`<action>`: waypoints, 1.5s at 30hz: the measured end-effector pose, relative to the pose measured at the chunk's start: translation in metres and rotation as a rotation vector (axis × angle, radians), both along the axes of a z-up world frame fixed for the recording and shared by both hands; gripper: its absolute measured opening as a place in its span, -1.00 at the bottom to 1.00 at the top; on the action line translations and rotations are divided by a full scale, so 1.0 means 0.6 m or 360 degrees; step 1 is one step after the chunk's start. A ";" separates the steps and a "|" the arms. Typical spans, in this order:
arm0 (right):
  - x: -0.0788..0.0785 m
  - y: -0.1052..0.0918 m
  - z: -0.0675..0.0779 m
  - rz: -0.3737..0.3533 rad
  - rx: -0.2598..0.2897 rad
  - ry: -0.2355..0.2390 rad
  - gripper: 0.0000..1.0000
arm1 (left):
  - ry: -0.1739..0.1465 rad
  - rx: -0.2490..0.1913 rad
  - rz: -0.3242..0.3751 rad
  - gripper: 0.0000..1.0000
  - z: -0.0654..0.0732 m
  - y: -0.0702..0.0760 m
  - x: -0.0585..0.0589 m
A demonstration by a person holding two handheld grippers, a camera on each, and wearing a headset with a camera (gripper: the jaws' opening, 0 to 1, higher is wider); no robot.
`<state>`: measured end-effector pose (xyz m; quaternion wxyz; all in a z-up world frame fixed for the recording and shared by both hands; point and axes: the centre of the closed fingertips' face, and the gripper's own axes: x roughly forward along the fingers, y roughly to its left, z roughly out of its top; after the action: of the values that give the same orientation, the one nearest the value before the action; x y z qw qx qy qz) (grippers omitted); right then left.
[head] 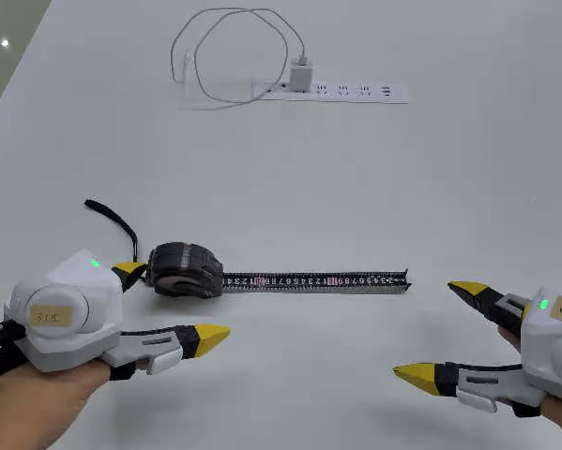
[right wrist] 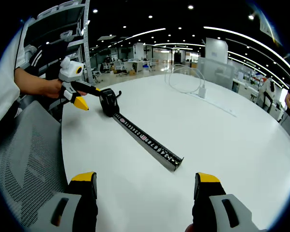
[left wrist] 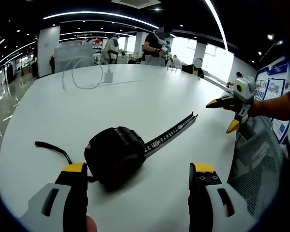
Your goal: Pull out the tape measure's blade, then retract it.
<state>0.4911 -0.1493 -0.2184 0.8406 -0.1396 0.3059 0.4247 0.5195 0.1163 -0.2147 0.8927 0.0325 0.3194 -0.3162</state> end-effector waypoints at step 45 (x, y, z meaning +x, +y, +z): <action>0.081 -0.011 -0.026 0.0484 -0.0278 0.0090 -0.04 | -0.0014 -0.0026 0.0439 0.61 -0.012 -0.001 0.044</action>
<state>0.5396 -0.1561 -0.2339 0.7424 -0.2449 0.3405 0.5225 0.5457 0.1159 -0.2220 0.9293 -0.0175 0.3145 -0.1930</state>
